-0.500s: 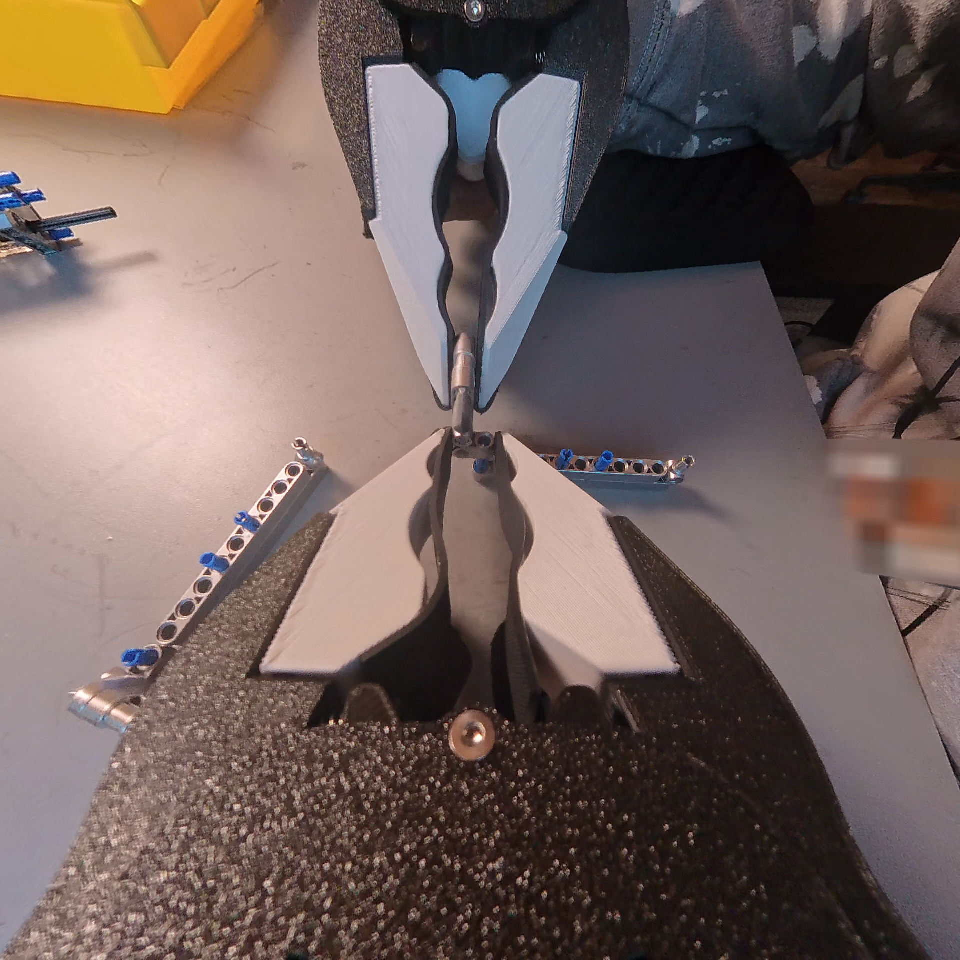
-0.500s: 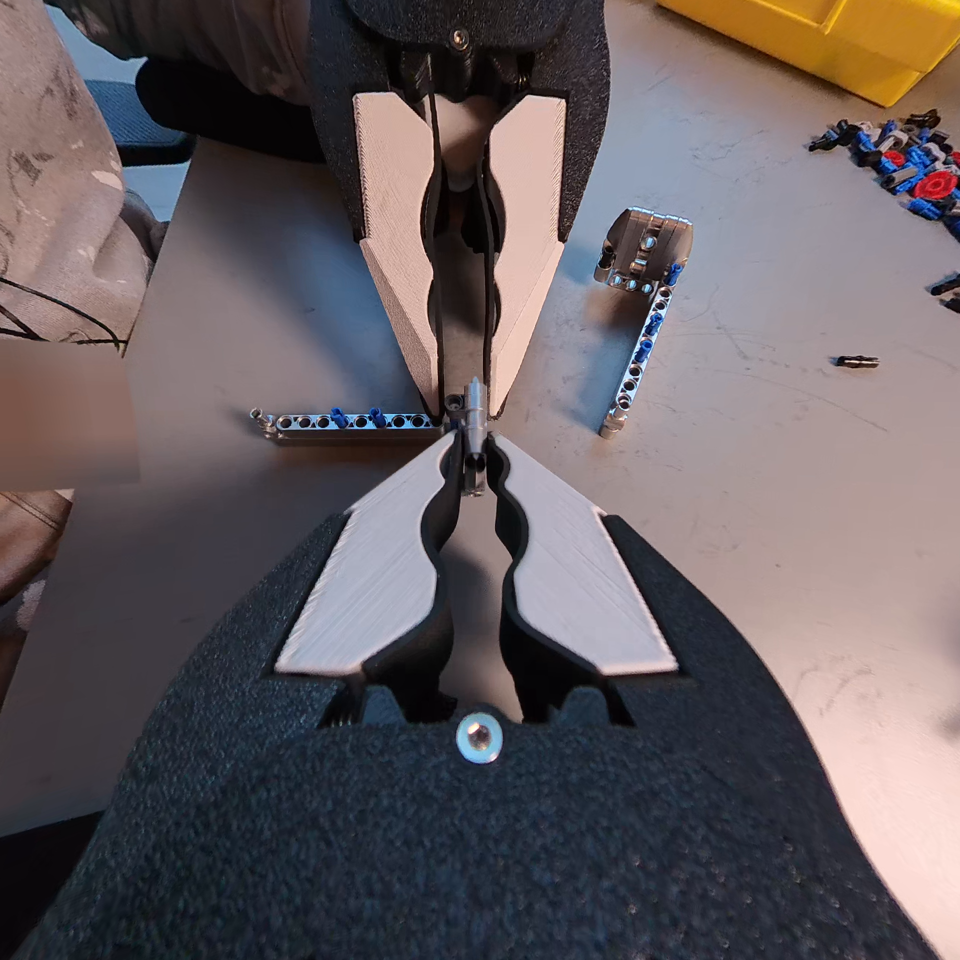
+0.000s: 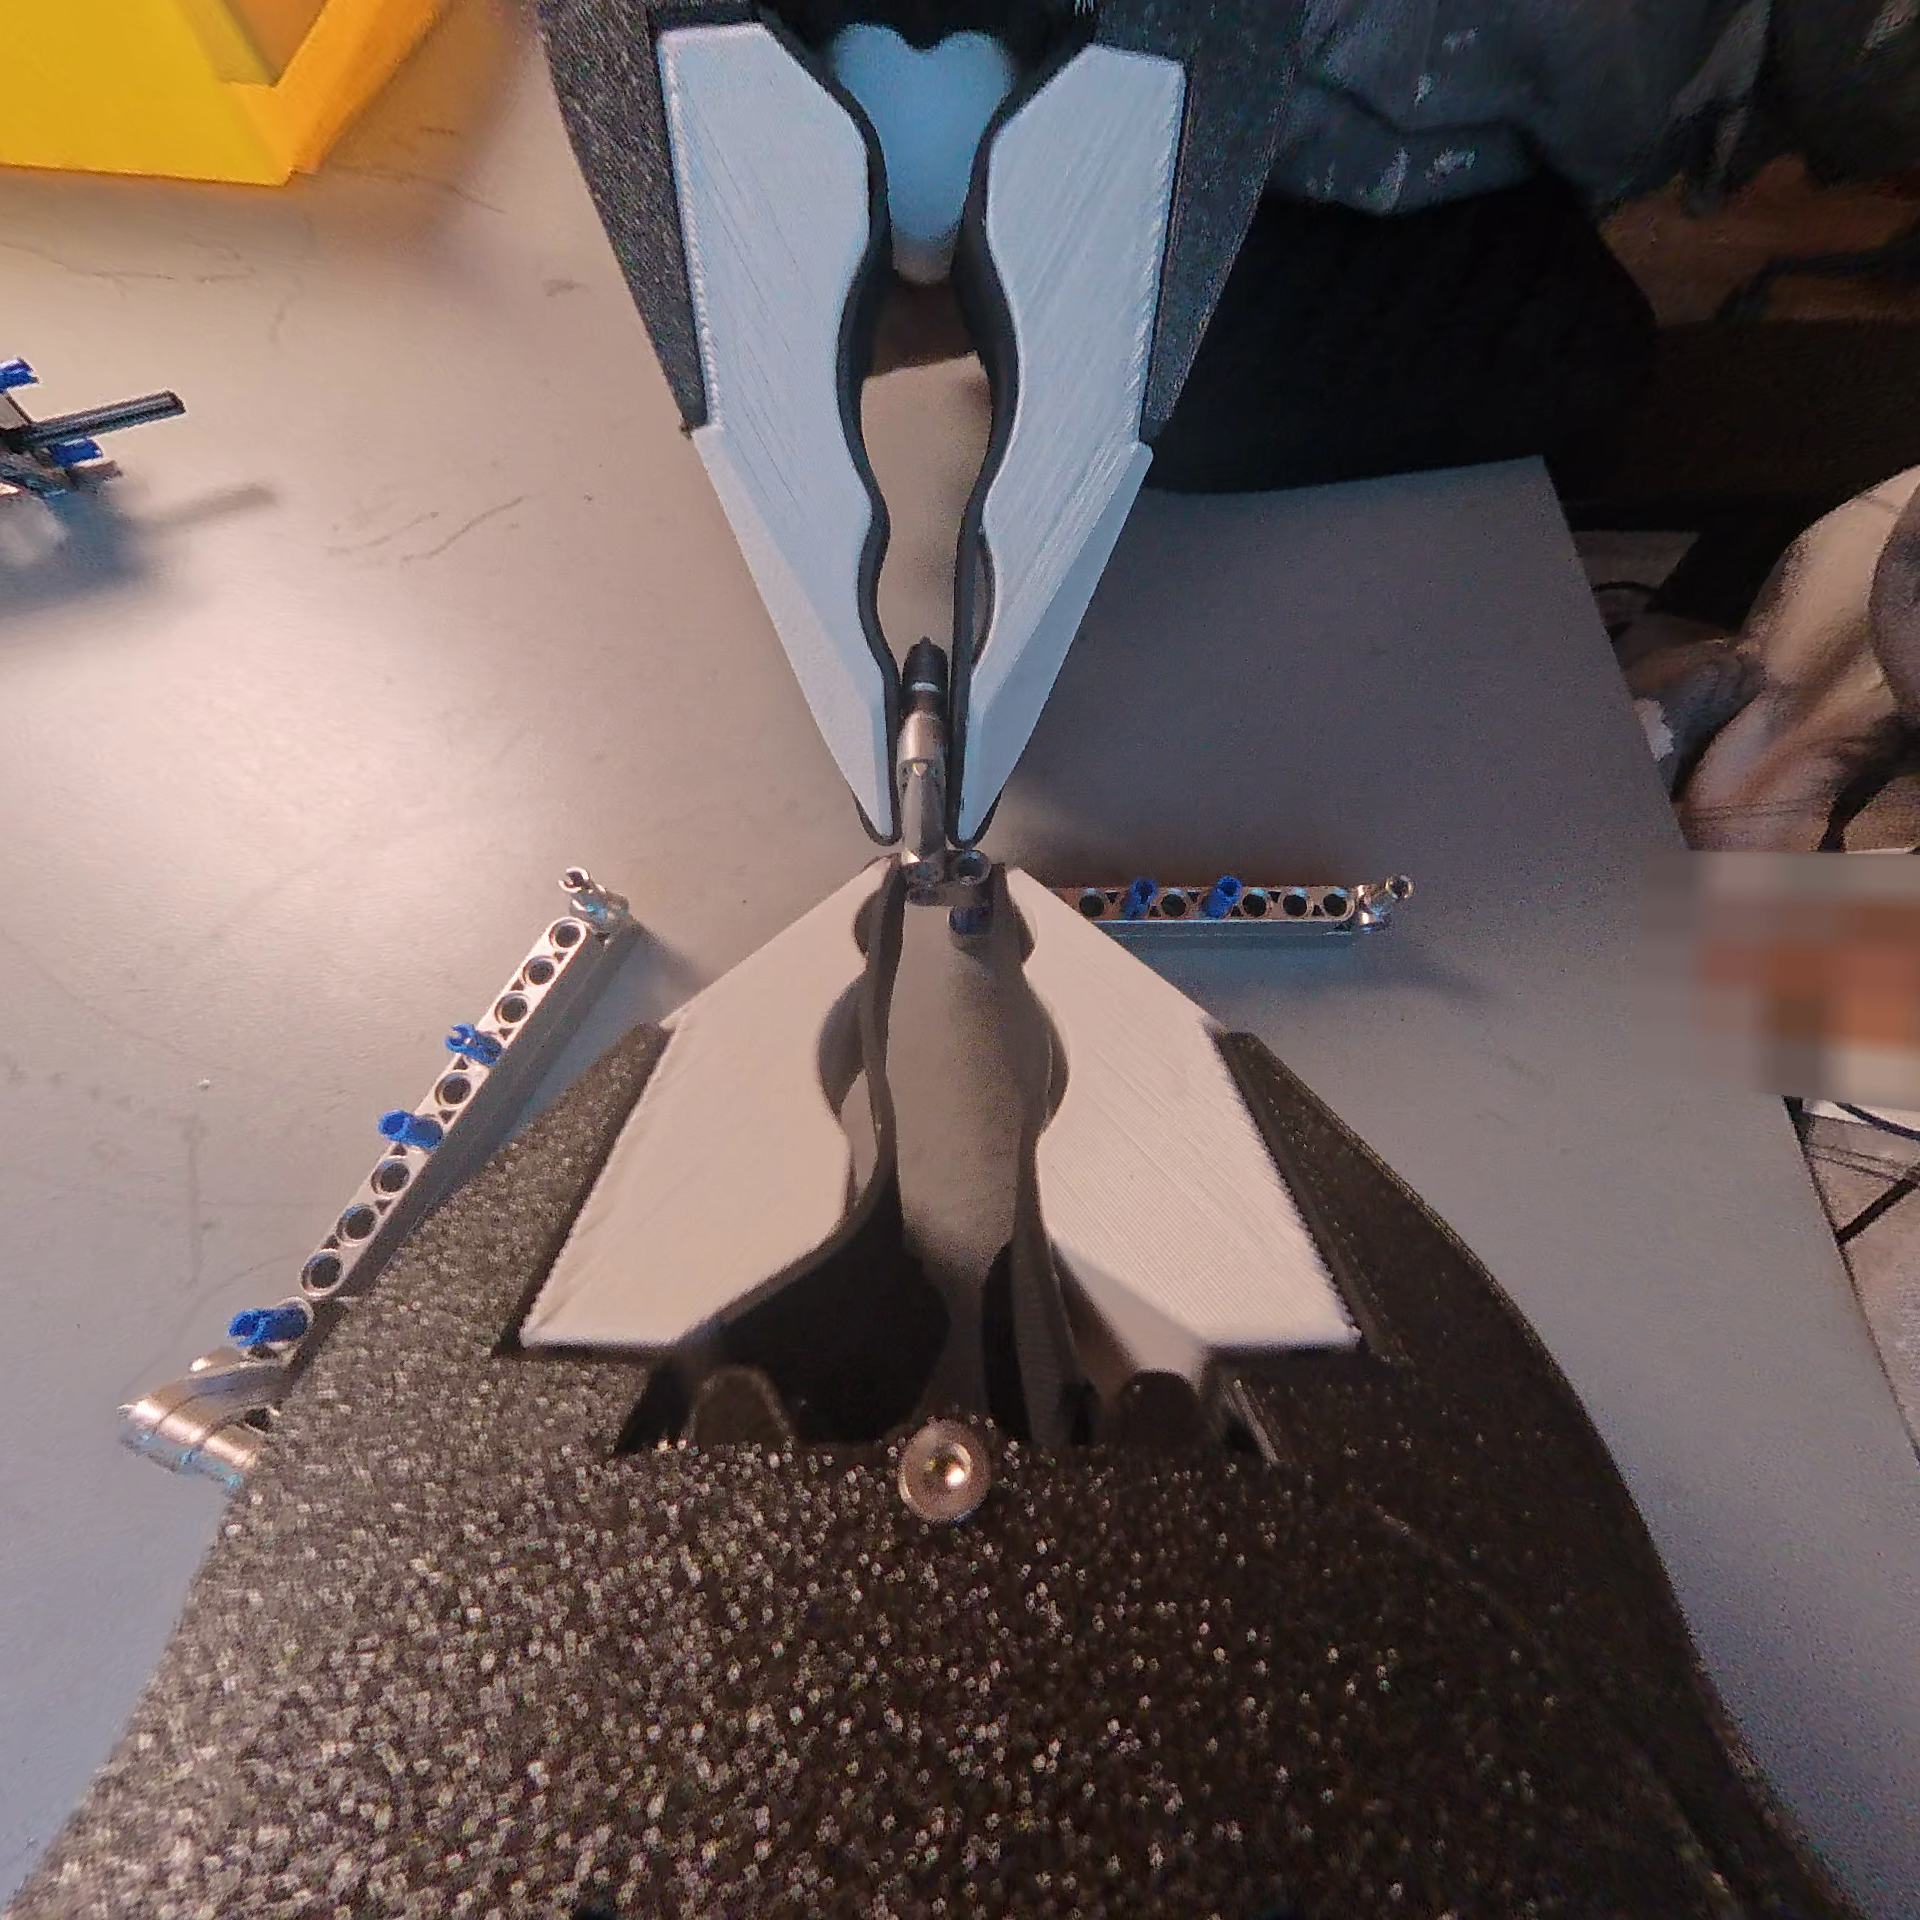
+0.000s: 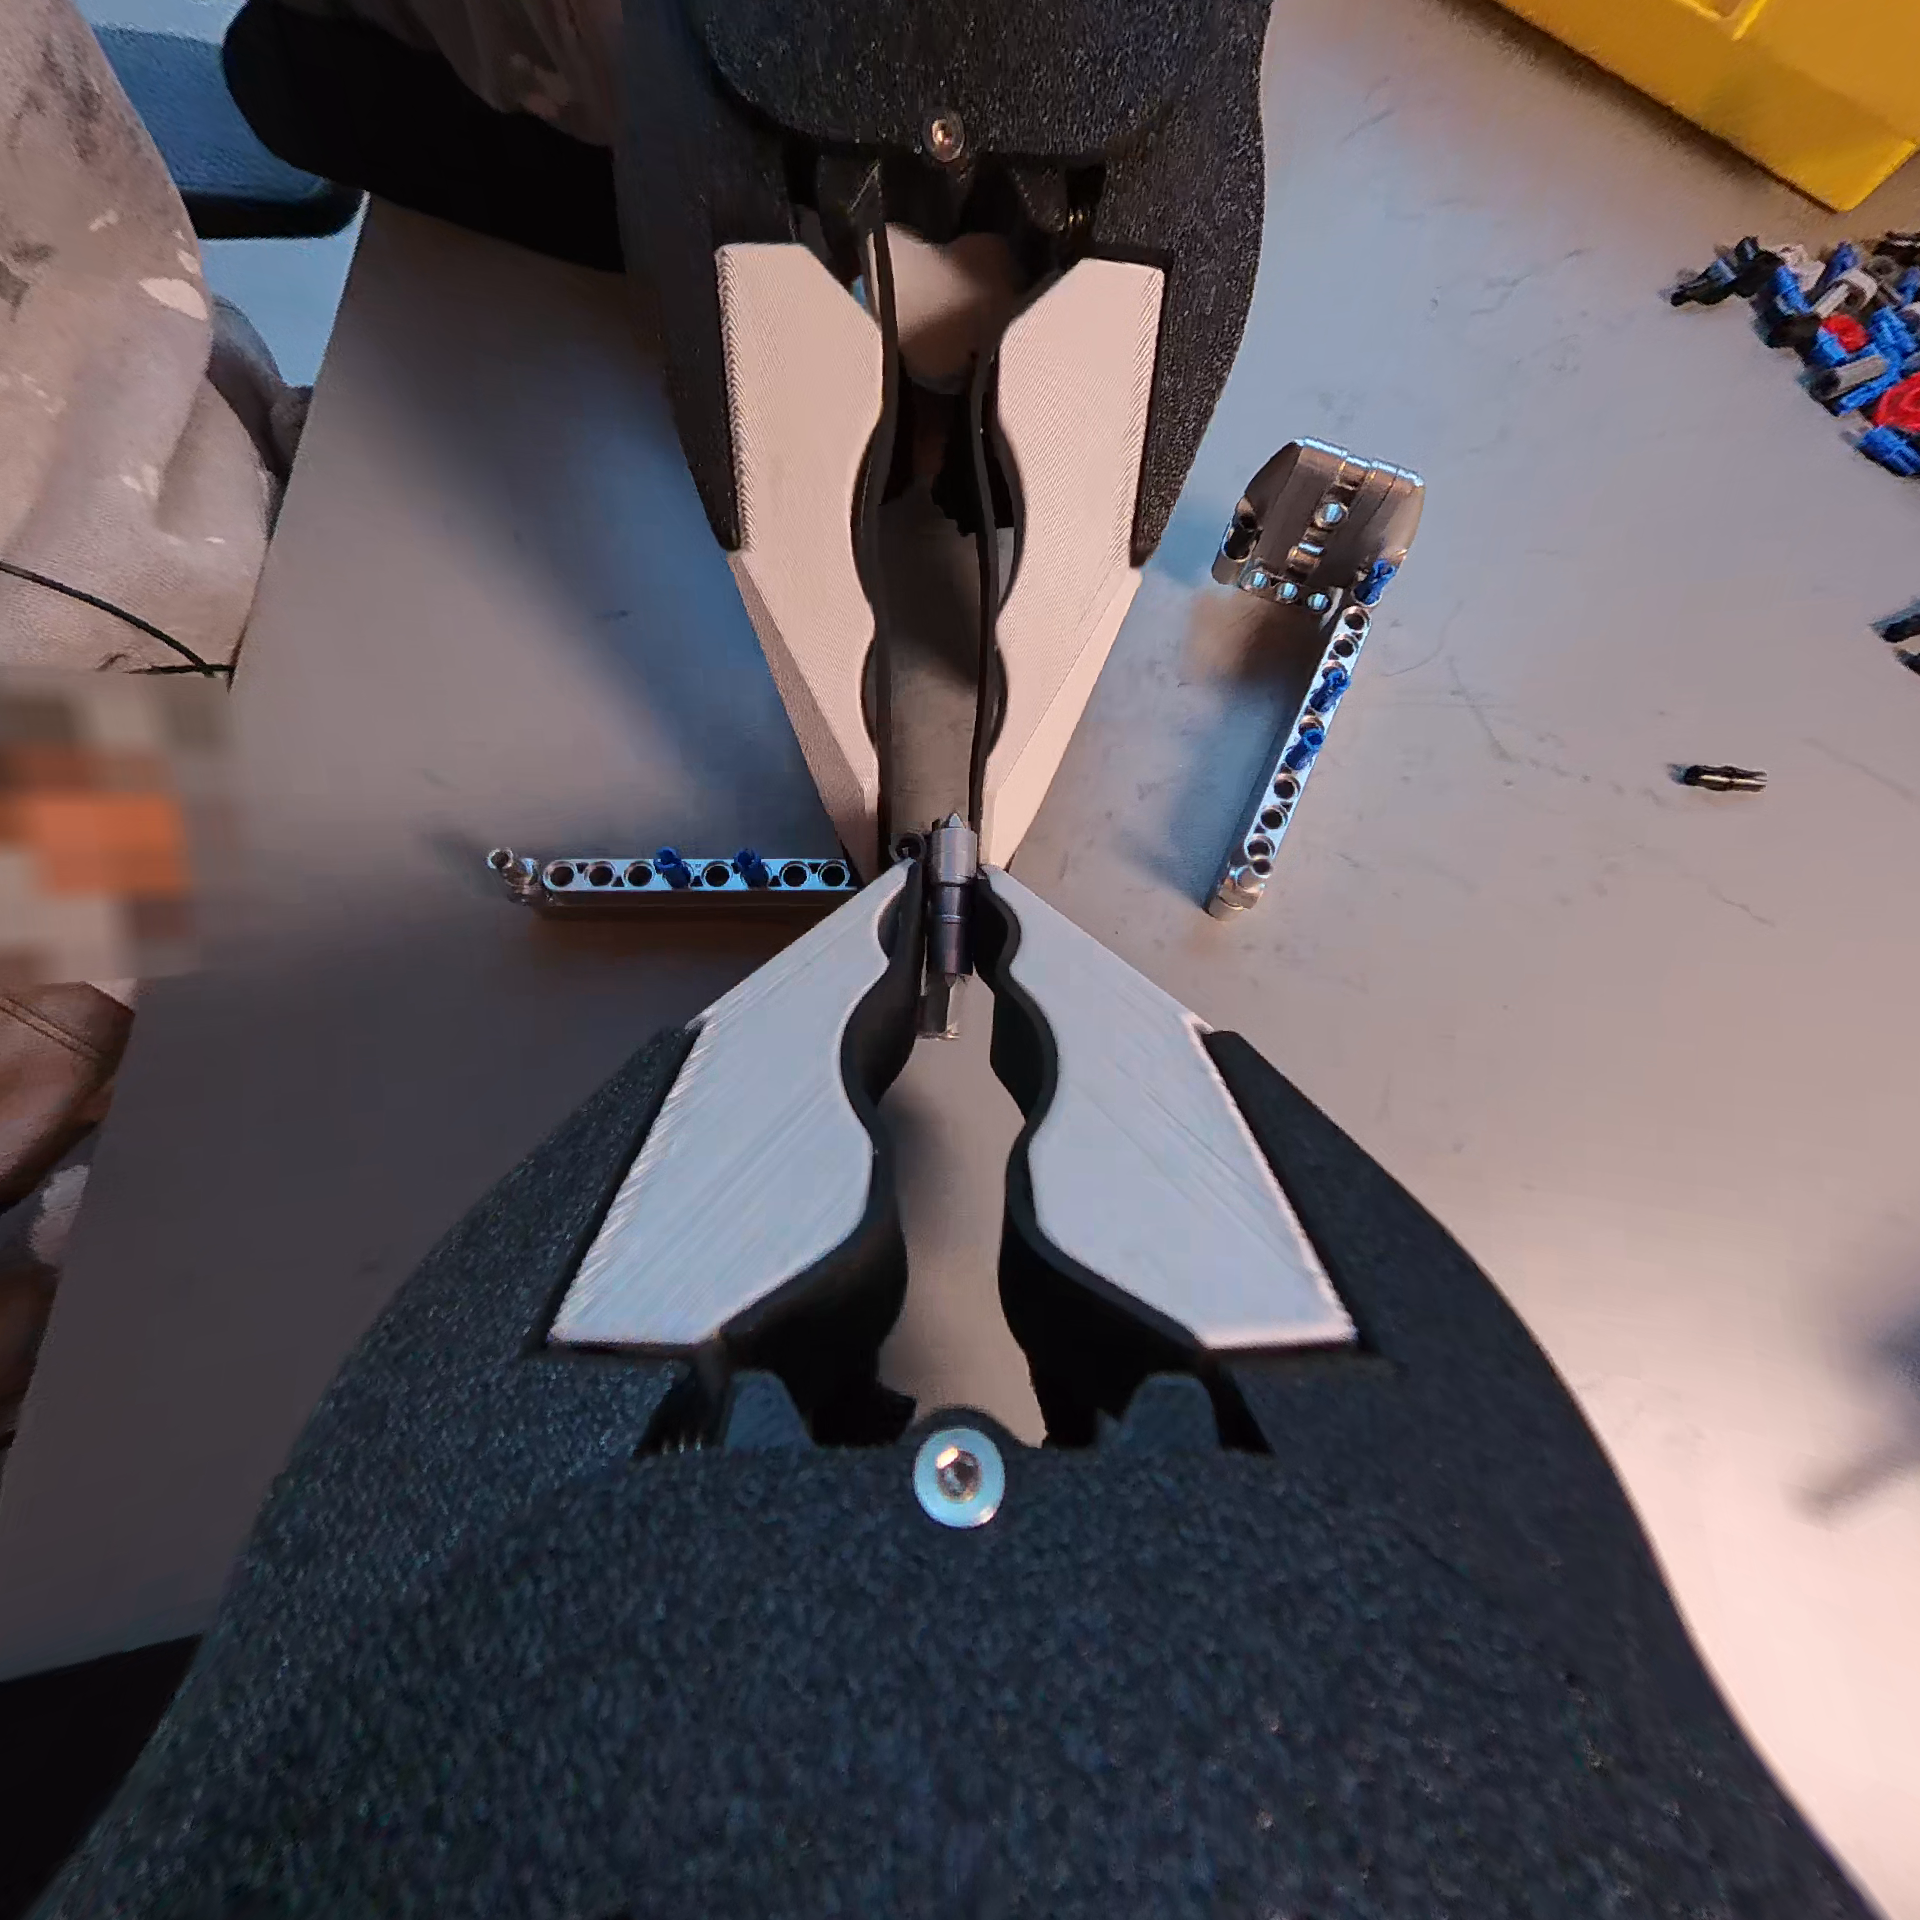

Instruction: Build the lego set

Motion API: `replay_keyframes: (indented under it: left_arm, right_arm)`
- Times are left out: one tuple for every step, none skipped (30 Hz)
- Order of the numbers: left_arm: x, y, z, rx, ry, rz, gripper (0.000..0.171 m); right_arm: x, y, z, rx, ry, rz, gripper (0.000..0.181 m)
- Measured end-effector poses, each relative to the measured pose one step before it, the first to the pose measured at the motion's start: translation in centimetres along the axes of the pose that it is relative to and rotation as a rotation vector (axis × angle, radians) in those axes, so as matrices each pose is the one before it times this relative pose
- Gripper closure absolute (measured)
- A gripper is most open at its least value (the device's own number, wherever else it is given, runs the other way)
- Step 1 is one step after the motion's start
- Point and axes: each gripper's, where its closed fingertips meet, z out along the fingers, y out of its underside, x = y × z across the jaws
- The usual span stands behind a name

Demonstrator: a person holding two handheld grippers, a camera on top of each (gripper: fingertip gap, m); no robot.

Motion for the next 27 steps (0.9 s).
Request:
replay_keyframes:
  left_arm:
    - [0.033, 0.039, 0.022, -0.00265, -0.0042, 0.0074, 0.158]
    - [0.028, 0.005, -0.032, -0.00202, -0.0006, 0.0002, 0.158]
    - [0.008, 0.018, -0.042, -0.00144, 0.0003, -0.0029, 0.158]
    - [0.008, 0.029, -0.044, -0.00124, 0.0011, -0.0043, 0.158]
    - [0.032, 0.046, -0.043, -0.00193, 0.0023, -0.0053, 0.158]
    - [0.065, 0.053, -0.032, -0.00217, 0.0040, -0.0058, 0.157]
    - [0.078, 0.055, -0.029, -0.00246, 0.0037, -0.0044, 0.157]
    - [0.044, 0.029, -0.035, -0.00158, 0.0001, -0.0014, 0.157]
    - [0.031, 0.031, -0.024, -0.00093, -0.0020, 0.0013, 0.157]
    - [0.061, 0.020, -0.010, -0.00080, -0.0004, 0.0020, 0.157]
    - [0.059, 0.003, 0.011, -0.00076, 0.0006, 0.0015, 0.157]
    - [0.046, 0.025, 0.010, -0.00031, -0.0005, 0.0025, 0.157]
    - [0.030, 0.005, 0.003, 0.00111, -0.0012, 0.0040, 0.157]
    - [0.017, 0.004, 0.017, 0.00269, -0.0009, 0.0034, 0.157]
    - [0.012, 0.028, 0.038, 0.00222, -0.0003, 0.0008, 0.157]
    - [0.063, 0.043, 0.059, 0.00021, 0.0028, -0.0002, 0.157]
    - [0.106, 0.118, 0.085, -0.00589, 0.0031, 0.0037, 0.157]
    - [0.164, 0.276, 0.188, -0.01920, 0.0009, 0.0143, 0.156]
    - [0.188, 0.299, 0.244, -0.02193, -0.0050, 0.0240, 0.157]
    - [0.116, 0.079, 0.131, -0.00826, -0.0096, 0.0230, 0.156]
    - [0.006, 0.042, 0.013, -0.00224, -0.0076, 0.0092, 0.157]
    - [0.011, 0.012, -0.052, 0.00231, 0.0022, -0.0031, 0.157]
    - [0.017, 0.032, -0.052, -0.00012, 0.0021, -0.0036, 0.157]
    - [0.003, 0.026, -0.051, 0.00036, -0.0014, -0.0004, 0.157]
    - [0.017, 0.034, -0.042, 0.00007, 0.0000, -0.0009, 0.157]
    - [0.071, 0.028, -0.064, -0.00023, 0.0038, -0.0017, 0.156]
    - [0.113, 0.037, -0.100, -0.00084, 0.0057, -0.0012, 0.156]
  right_arm:
    - [-0.056, -0.027, 0.014, -0.0266, -0.0043, -0.0112, 0.176]
    - [-0.039, -0.027, 0.028, -0.0251, -0.0028, -0.0127, 0.176]
    - [0.005, -0.050, 0.035, -0.0224, -0.0012, -0.0099, 0.176]
    - [-0.008, -0.060, 0.035, -0.0187, -0.0010, -0.0103, 0.176]
    - [-0.020, -0.050, 0.038, -0.0153, -0.0018, -0.0090, 0.176]
    - [-0.068, -0.037, 0.041, -0.0118, -0.0037, -0.0089, 0.176]
    - [-0.075, -0.046, 0.039, -0.0082, -0.0029, -0.0066, 0.176]
    - [-0.037, -0.050, 0.027, -0.0078, -0.0004, -0.0025, 0.176]
    - [-0.027, -0.034, 0.020, -0.0076, 0.0020, -0.0049, 0.176]
    - [-0.058, -0.018, 0.024, -0.0084, -0.0002, -0.0011, 0.176]
    - [-0.067, -0.007, -0.001, -0.0085, -0.0002, -0.0022, 0.176]
    - [-0.046, -0.022, 0.011, -0.0087, 0.0014, -0.0014, 0.176]
    - [-0.031, -0.016, 0.018, -0.0088, 0.0019, -0.0006, 0.176]
    - [-0.024, 0.004, 0.004, -0.0098, 0.0024, -0.0015, 0.176]
    - [-0.023, 0.069, 0.026, -0.0128, 0.0020, -0.0021, 0.176]
    - [-0.081, 0.052, 0.048, -0.0099, -0.0003, -0.0044, 0.176]
    - [-0.116, -0.050, 0.040, -0.0028, -0.0033, 0.0007, 0.176]
    - [-0.157, -0.137, 0.130, 0.0027, -0.0033, -0.0025, 0.176]
    - [-0.211, -0.138, 0.161, 0.0008, -0.0057, -0.0012, 0.176]
    - [-0.181, 0.192, 0.214, -0.0198, -0.0029, -0.0083, 0.176]
    - [-0.018, 0.044, 0.143, -0.0097, 0.0096, -0.0156, 0.176]
    - [-0.016, -0.065, 0.006, -0.0020, 0.0033, -0.0005, 0.176]
    - [-0.010, -0.050, 0.032, 0.0007, 0.0018, 0.0035, 0.176]
    - [0.017, -0.048, 0.031, 0.0018, 0.0022, 0.0057, 0.176]
    - [-0.008, -0.053, 0.022, 0.0009, 0.0019, 0.0047, 0.176]
    - [-0.055, -0.065, 0.036, 0.0001, 0.0018, -0.0004, 0.176]
    - [-0.088, -0.085, 0.021, -0.0001, 0.0015, -0.0021, 0.176]
